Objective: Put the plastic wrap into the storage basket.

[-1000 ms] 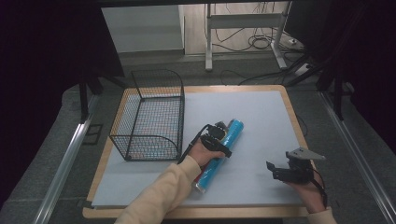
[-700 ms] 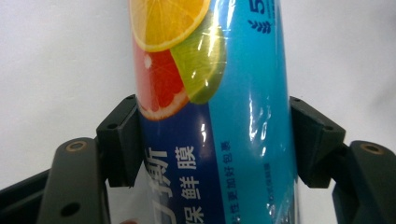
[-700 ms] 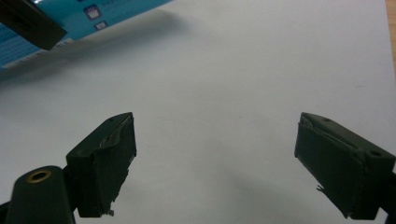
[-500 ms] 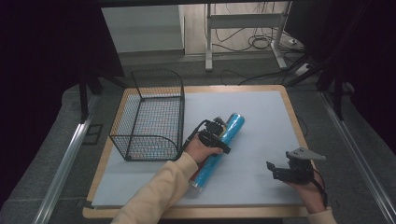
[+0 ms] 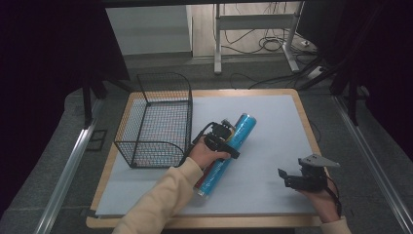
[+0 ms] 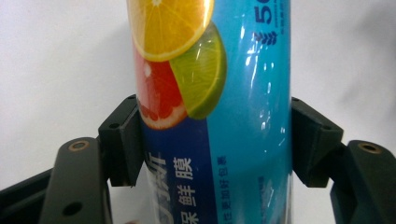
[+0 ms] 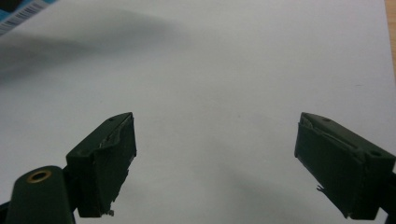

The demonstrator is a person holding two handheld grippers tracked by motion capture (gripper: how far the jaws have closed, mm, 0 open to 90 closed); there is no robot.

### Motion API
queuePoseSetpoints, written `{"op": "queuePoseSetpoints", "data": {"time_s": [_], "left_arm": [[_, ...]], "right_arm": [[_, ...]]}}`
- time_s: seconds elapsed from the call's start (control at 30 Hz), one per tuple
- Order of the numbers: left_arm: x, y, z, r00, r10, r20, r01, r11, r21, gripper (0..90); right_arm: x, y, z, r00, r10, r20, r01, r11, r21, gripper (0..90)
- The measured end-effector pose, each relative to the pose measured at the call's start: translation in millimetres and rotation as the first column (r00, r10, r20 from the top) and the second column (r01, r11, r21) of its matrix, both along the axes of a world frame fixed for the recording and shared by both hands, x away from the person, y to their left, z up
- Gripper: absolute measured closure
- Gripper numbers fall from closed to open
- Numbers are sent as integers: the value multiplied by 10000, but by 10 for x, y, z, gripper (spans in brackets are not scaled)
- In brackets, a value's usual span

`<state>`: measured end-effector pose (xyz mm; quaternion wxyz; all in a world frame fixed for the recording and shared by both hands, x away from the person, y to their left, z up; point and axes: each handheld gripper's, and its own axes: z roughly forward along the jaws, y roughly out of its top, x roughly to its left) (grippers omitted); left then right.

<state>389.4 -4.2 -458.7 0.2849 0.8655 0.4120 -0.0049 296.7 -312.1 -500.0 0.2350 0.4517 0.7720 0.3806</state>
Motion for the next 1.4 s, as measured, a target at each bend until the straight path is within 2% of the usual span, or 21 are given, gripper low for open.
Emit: {"op": "queuePoseSetpoints", "data": {"time_s": [0.4, 0.77, 1.13, 1.4], "left_arm": [[-1, 132, 164, 9998, 20, 177, -16, 9997, -250, 316], [-25, 219, 354, 9986, 71, 531, -41, 9985, -549, 318], [-32, 293, 474, 9970, 130, 757, -71, 9969, -780, 320], [-61, 368, 630, 9934, 180, 1129, -63, 9947, -1031, 321]], "right_arm": [[3, 0, -1, 10000, -52, -36, 52, 10000, -24, 127], [4, 3, -3, 10000, -45, -40, 45, 10000, -36, 127], [3, 3, -1, 10000, -61, -67, 61, 10000, 8, 127], [6, 7, -3, 10000, -59, -75, 59, 10000, 3, 127]]}}
